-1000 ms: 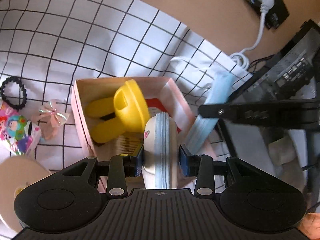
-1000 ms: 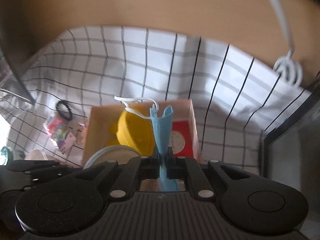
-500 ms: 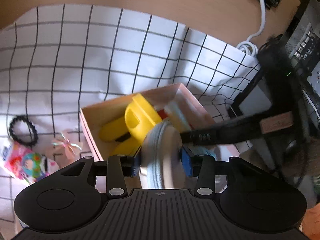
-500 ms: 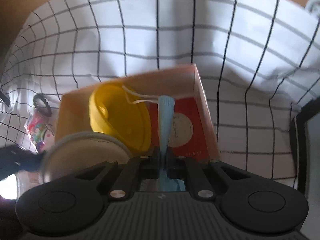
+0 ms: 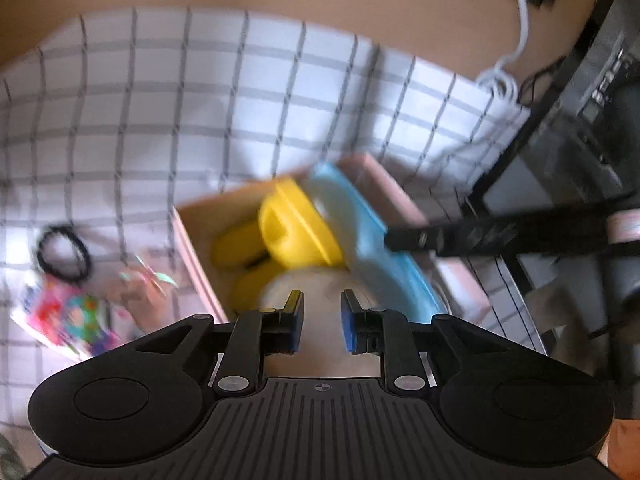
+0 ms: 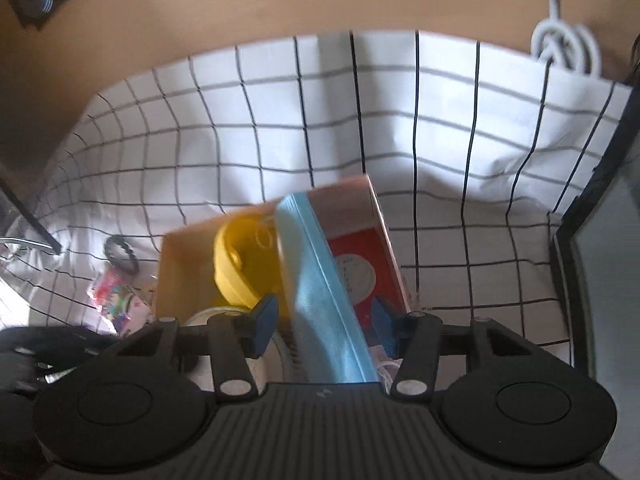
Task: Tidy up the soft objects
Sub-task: 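Move both open tools back toward the remaining items on the table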
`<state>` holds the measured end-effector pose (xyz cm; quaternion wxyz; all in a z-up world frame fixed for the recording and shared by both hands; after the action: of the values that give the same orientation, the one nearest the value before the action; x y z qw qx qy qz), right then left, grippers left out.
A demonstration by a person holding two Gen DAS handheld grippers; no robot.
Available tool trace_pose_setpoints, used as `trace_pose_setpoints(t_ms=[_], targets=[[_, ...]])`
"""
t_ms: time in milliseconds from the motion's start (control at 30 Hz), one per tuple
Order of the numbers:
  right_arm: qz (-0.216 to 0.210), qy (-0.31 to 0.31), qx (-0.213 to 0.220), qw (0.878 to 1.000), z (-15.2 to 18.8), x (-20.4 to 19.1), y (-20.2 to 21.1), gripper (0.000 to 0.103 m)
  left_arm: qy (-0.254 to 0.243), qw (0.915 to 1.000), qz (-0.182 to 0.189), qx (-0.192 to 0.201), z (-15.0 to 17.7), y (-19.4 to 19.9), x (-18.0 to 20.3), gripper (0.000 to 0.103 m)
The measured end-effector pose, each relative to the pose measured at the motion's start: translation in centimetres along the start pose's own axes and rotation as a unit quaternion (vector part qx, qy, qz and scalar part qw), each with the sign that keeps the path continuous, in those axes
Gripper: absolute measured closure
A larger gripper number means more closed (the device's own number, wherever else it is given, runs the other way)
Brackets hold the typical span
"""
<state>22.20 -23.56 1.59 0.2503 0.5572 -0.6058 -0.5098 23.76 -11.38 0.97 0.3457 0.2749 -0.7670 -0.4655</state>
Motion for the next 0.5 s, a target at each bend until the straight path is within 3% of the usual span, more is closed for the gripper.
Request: trace_pose_setpoints(t_ms=[167,300,433,500], targets=[[0.018,0.023,0.037,0.999,0.5,-0.6,2.6,0.05,-0.005,0.9999,0.011,0.0,0.2,-1.0,1.3,0.08],[0.039,0.045,0.079,0.995,1.8,-0.9,5.2,0.036,0.003,0.999,0.0,0.044,1.2,2.7,1.7,0.079],[0.042,0.081,0.109,0.99,3.9,-2.1,7.0,0.03,-0.001,0.9927,-0.047,0.111,5.2,8.7,-0.6,0.077],[0.033,0.099,0.116,0.988,4.9,-3.1,7.3,0.028,0.023,0.9884,-0.078,0.128,8.2,10.9,-3.1,0.077]])
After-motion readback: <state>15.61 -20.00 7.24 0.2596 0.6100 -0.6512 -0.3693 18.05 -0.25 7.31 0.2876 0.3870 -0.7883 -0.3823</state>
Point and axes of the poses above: each gripper's, at about its wrist camera, not at the fingertips, and y roughly against the way its jaws point, x to its right, z to its underside, the point moved 10 cm from there along -y, roughly the way its jaws point, and after that the axes turned 12 degrees about -x, right-handed, at the moved point
